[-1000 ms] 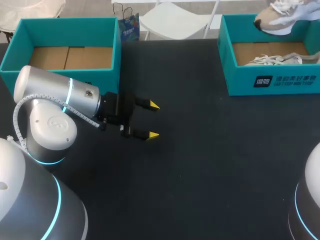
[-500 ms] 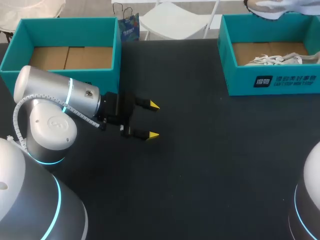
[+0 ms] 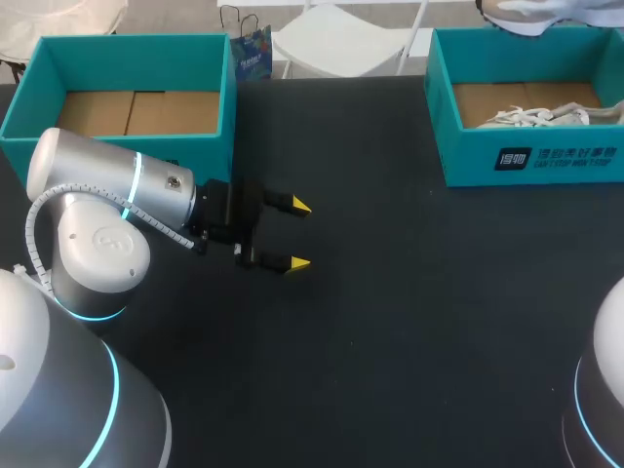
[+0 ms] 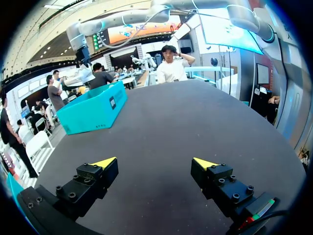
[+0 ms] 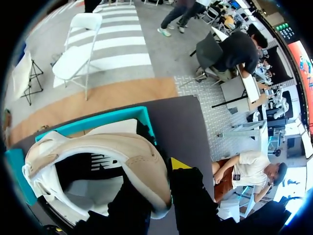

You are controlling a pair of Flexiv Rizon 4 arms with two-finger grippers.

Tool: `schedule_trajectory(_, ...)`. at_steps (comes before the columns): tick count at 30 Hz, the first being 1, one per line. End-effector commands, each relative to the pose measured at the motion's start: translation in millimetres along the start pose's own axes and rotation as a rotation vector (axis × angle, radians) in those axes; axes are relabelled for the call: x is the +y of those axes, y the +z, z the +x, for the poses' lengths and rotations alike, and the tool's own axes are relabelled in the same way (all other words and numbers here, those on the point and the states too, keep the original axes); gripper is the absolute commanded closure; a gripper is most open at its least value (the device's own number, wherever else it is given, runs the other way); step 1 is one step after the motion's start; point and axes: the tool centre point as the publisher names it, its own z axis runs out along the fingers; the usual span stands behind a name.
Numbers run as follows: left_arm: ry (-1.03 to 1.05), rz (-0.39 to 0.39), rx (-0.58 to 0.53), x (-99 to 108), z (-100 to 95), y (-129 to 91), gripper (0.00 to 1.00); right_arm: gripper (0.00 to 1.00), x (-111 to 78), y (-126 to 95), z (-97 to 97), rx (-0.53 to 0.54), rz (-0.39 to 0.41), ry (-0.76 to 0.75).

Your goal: Take the shoe out of the shoebox, open the shoe tongue, remove and reinsert the insole, then place the shoe into the shoebox

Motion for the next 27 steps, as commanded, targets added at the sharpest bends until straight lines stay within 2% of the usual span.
schedule_trajectory(1, 0.0, -0.004, 0.001, -0.5, -0.1, 0.7, 0.0, 1.0, -9.0, 14.2, 11.2, 0.006, -0.027, -0.001)
schedule_trajectory(2, 0.0, -0.004, 0.001, -0.5, -0.1, 0.7, 0.0, 1.0, -10.7, 18.2, 14.5, 0.019, -0.006, -0.005)
schedule_trajectory(16, 0.0, -0.004, 0.001, -0.5, -0.1, 0.7, 0.0, 1.0, -22.6, 52.6, 34.8, 0.023, -0.02, 0.013)
schedule_trajectory(27, 0.0, -0.004, 0.001, -0.5, -0.1, 0.7, 0.0, 1.0, -27.5, 81.4, 46.9, 0.005, 0.013, 0.008)
